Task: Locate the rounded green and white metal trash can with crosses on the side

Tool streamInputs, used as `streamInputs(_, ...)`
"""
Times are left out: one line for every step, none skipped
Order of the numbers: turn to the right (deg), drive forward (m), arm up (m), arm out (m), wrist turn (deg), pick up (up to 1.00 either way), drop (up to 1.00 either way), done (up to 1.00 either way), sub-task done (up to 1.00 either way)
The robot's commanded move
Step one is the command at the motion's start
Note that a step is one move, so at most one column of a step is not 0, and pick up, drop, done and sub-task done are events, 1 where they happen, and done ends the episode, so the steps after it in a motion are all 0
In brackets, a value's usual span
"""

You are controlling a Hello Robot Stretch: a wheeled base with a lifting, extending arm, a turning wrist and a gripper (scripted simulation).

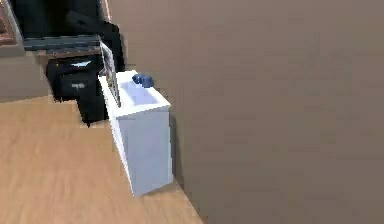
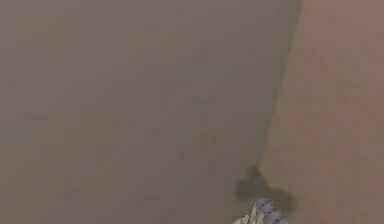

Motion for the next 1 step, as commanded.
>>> streamInputs(-45.0, 0.00, 0.00, 0.00, 0.0, 0.00, 0.00, 0.00, 0.00)
